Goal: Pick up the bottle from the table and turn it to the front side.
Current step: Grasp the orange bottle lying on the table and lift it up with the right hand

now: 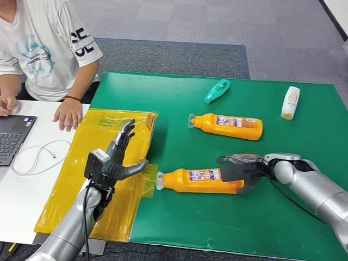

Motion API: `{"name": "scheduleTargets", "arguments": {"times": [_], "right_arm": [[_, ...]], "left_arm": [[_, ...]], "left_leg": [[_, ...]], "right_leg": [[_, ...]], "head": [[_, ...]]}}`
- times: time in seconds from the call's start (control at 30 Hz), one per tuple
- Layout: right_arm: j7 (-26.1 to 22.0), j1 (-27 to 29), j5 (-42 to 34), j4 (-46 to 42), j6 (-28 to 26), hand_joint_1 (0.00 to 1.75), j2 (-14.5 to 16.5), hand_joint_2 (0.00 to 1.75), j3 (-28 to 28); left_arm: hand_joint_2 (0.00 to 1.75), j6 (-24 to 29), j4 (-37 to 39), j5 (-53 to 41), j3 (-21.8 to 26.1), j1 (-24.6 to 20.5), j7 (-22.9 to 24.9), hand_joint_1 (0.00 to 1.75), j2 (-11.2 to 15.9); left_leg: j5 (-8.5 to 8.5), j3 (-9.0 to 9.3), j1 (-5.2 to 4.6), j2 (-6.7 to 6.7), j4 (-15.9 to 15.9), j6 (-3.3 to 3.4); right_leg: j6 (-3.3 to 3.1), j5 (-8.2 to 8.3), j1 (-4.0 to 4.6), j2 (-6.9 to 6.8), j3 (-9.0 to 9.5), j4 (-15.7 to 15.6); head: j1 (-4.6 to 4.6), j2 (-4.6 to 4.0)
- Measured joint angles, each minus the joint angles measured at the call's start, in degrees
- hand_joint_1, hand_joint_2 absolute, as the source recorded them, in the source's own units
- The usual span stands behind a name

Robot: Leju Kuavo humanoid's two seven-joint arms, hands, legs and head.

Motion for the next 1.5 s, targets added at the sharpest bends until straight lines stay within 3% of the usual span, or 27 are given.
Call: {"name": "scheduleTargets", "arguments": {"times": [1.0,1.13,1.5], "right_arm": [[-1.95,1.53,-0.81,5.01,-2.85,0.02,5.9,1.75,2.92],[-2.3,1.91,-0.66,6.69,-5.08,1.75,6.86,1.75,2.4],[-3.32,3.56,-0.68,9.25,-7.99,1.75,8.22,1.75,-0.75]], "left_arm": [[1.75,-0.08,2.68,0.11,0.0,-1.24,-0.03,0.0,-0.97],[1.75,0.1,2.79,0.15,0.02,-1.27,-0.03,0.0,-0.97],[1.75,0.36,2.79,0.17,0.5,-1.24,-0.03,0.0,-0.84]], "left_leg": [[0.0,0.04,0.01,0.01,0.0,0.0],[-0.01,0.13,0.01,0.03,0.0,-0.02],[0.02,0.3,0.02,0.04,-0.01,-0.03]], "right_leg": [[-0.01,0.0,0.0,0.02,0.01,0.0],[-0.03,0.01,0.01,0.04,0.06,-0.01],[-0.08,0.13,0.02,0.06,0.2,-0.03]], "head": [[-0.01,-0.01],[-0.01,-0.01],[-0.01,-0.01]]}}
